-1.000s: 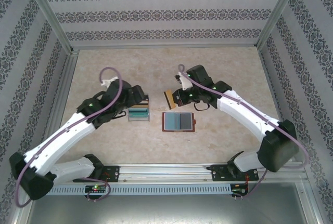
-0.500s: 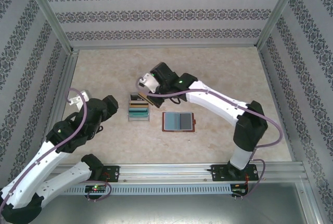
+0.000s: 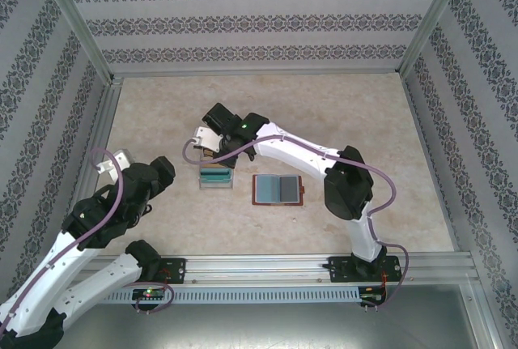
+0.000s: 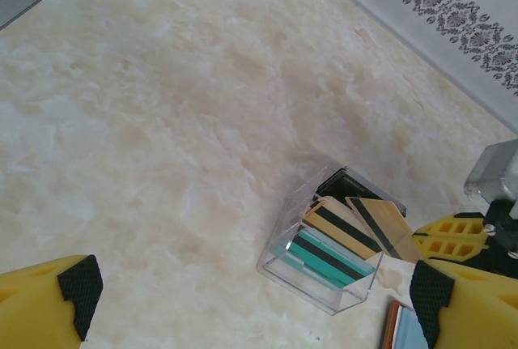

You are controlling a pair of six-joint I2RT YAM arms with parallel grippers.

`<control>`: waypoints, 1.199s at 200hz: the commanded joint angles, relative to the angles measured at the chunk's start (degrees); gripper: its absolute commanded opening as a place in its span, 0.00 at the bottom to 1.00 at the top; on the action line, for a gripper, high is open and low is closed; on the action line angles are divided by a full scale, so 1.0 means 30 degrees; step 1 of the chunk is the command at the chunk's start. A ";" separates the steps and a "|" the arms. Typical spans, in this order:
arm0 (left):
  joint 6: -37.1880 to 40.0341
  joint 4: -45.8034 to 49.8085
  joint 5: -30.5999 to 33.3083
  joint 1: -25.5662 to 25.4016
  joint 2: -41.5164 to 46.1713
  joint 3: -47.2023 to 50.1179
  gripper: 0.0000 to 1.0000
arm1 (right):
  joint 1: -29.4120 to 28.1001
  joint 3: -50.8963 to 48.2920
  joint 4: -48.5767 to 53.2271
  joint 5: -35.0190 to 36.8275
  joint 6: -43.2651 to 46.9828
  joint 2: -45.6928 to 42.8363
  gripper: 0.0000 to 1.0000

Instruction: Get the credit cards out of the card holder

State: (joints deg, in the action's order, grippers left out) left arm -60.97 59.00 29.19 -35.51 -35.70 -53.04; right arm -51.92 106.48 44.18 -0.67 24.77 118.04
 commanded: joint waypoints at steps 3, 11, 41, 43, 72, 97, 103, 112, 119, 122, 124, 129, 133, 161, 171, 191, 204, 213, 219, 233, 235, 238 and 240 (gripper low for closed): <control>-0.0353 0.1126 0.0335 0.0219 0.0325 0.0153 1.00 | -0.0240 0.1126 0.0880 0.0371 0.0913 0.0627 0.00; -0.0360 0.1188 0.0335 0.0219 0.0368 0.0184 1.00 | -0.0284 0.1136 0.0917 0.0273 0.0878 0.0739 0.00; -0.0303 0.1090 0.0408 0.0234 0.0473 0.0333 1.00 | -0.0510 0.0773 0.0977 0.0105 0.0897 0.0755 0.00; -0.0302 0.1064 0.0407 0.0234 0.0475 0.0335 1.00 | -0.0529 0.0747 0.0976 0.0083 0.0901 0.0738 0.00; -0.0358 0.0965 0.0290 0.0234 0.0475 0.0503 1.00 | -0.0564 0.0449 0.0975 -0.0131 0.0912 0.0718 0.00; -0.0447 0.0968 0.0230 0.0234 0.0505 0.0592 1.00 | -0.0564 0.0369 0.0847 -0.0245 0.0893 0.0901 0.00; -0.0476 0.0978 0.0224 0.0234 0.0533 0.0615 1.00 | -0.0549 0.0382 0.0787 -0.0210 0.0842 0.0995 0.00; -0.0506 0.0976 0.0202 0.0234 0.0563 0.0630 1.00 | -0.0564 0.0432 0.0770 -0.0195 0.0882 0.1180 0.00; -0.0536 0.1004 0.0186 0.0234 0.0620 0.0669 1.00 | -0.0548 0.0504 0.0770 -0.0090 0.0911 0.1322 0.00; -0.0562 0.1007 0.0185 0.0234 0.0644 0.0662 1.00 | -0.0558 0.0513 0.0788 -0.0044 0.0912 0.1406 0.00; -0.0564 0.1006 0.0198 0.0234 0.0649 0.0673 1.00 | -0.0563 0.0550 0.0797 -0.0027 0.0912 0.1435 0.00; -0.0594 0.1046 0.0202 0.0234 0.0677 0.0701 0.99 | -0.0564 0.0564 0.0799 0.0002 0.0905 0.1517 0.00; -0.0622 0.1075 0.0202 0.0234 0.0702 0.0696 1.00 | -0.0564 0.0570 0.0799 0.0005 0.0891 0.1578 0.00; -0.0712 0.1234 0.0259 0.0234 0.0871 0.0701 1.00 | -0.0560 0.0594 0.0713 -0.0100 0.0781 0.1850 0.00; -0.0726 0.1221 0.0260 0.0234 0.0914 0.0698 1.00 | -0.0564 0.0646 0.0624 -0.0052 0.0711 0.1989 0.00; -0.0705 0.1223 0.0260 0.0234 0.0917 0.0687 1.00 | -0.0564 0.0917 0.0624 -0.0038 0.0548 0.2304 0.00; -0.0668 0.1177 0.0257 0.0234 0.0918 0.0713 1.00 | -0.0564 0.1138 0.0656 0.0046 0.0423 0.2536 0.00; -0.0653 0.1163 0.0231 0.0227 0.0915 0.0688 1.00 | -0.0564 0.1230 0.0654 0.0147 0.0286 0.2649 0.00; -0.0640 0.1164 0.0227 0.0234 0.0915 0.0687 1.00 | -0.0548 0.1246 0.0640 0.0225 0.0217 0.2711 0.01; -0.0624 0.1154 0.0198 0.0234 0.0938 0.0731 1.00 | -0.0560 0.1246 0.0566 0.0484 0.0128 0.2810 0.15; -0.0624 0.1138 0.0201 0.0234 0.0928 0.0720 1.00 | -0.0563 0.1246 0.0580 0.0522 0.0093 0.2812 0.17; -0.0642 0.1134 0.0187 0.0241 0.0916 0.0756 1.00 | -0.0564 0.1232 0.0545 0.0567 0.0081 0.2838 0.19; -0.0629 0.1148 0.0161 0.0243 0.0937 0.0748 1.00 | -0.0557 0.1221 0.0538 0.0594 0.0052 0.2840 0.20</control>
State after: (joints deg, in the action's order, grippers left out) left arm -62.24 60.23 29.17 -35.51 -33.45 -51.20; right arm -53.15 108.64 45.41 -0.56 26.20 125.23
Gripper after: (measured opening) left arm 0.994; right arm 0.141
